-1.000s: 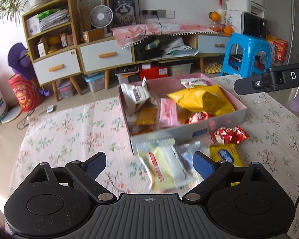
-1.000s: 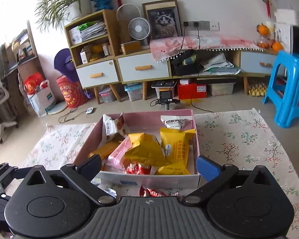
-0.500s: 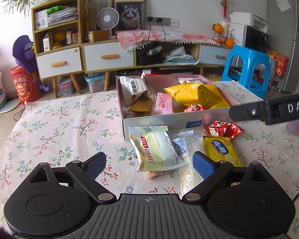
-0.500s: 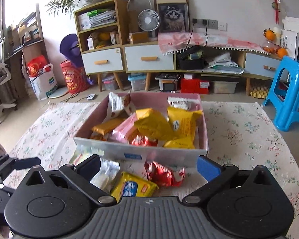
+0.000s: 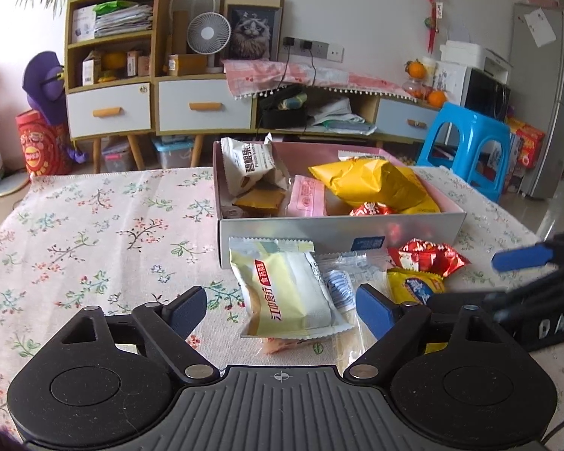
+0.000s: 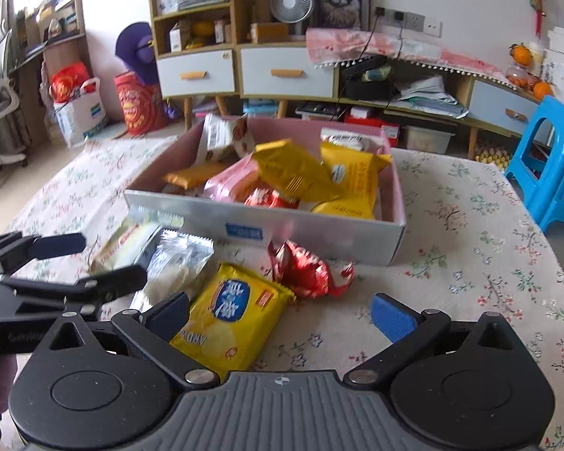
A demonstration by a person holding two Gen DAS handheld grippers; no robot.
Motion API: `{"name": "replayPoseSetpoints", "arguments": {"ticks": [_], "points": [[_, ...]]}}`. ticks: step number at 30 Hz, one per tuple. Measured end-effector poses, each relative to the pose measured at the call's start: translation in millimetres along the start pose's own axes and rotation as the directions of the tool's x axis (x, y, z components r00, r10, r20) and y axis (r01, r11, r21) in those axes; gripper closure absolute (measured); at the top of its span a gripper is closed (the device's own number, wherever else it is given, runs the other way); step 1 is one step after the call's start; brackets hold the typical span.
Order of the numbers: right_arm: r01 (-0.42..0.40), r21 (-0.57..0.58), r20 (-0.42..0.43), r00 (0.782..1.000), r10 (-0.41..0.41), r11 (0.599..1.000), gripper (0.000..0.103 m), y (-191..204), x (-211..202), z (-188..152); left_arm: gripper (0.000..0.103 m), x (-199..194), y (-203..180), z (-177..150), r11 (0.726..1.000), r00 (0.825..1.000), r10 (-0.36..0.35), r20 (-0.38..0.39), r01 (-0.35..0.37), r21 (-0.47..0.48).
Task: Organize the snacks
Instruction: 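Withdraw both tools from the box toward the remaining snacks, then grasp the white-green bread pack with the left tool while the right tool grasps the yellow chip bag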
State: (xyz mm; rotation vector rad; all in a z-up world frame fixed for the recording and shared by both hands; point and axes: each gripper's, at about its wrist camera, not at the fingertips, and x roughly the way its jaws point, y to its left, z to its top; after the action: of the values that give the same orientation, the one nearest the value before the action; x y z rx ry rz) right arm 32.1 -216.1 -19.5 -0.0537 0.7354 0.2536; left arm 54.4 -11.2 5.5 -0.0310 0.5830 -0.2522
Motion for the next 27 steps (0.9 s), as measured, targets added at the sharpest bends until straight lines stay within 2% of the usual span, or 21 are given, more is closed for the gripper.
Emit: {"name": "replayPoseSetpoints", "arguments": {"ticks": [3,5,8,11,14,20,27], "points": [[-0.008,-0.011,-0.018,1.000,0.007,1.000,0.008,3.1,4.9,-2.4,0.029,-0.5,1.5,0.4,1.000,1.000,-0.009,0.012,0.009,-0.009],[-0.013,-0.020,-0.027,1.000,0.012,1.000,0.008,5.6,7.2,-3.8,0.040,-0.4,4.0,0.6,1.000,1.000,-0.007,0.006,0.007,-0.024],[-0.023,-0.025,-0.032,0.999,0.022,0.999,0.008,8.9,9.2,-4.5,0.040,2.0,7.9,0.0,0.999,1.000,-0.016,-0.014,0.015,-0.051],[-0.036,-0.028,-0.047,0.998,0.034,0.999,0.008,11.3,11.5,-4.2,0.044,6.1,1.7,0.3,1.000,1.000,0.001,-0.031,-0.001,-0.003],[-0.030,-0.031,-0.066,0.997,0.028,0.999,0.009,11.8,16.2,-5.3,0.045,10.3,0.3,1.0,1.000,0.999,0.007,-0.042,-0.007,0.006],[-0.036,-0.021,-0.081,0.996,0.034,0.999,0.015,3.6,16.6,-6.8,0.056,6.3,8.9,1.5,0.999,0.998,0.027,-0.049,-0.028,-0.018],[-0.017,-0.025,-0.085,0.996,0.015,1.000,0.019,-17.1,8.1,-19.3,0.056,-11.8,28.6,-8.0,0.997,0.995,0.043,-0.089,-0.047,-0.053]]}}
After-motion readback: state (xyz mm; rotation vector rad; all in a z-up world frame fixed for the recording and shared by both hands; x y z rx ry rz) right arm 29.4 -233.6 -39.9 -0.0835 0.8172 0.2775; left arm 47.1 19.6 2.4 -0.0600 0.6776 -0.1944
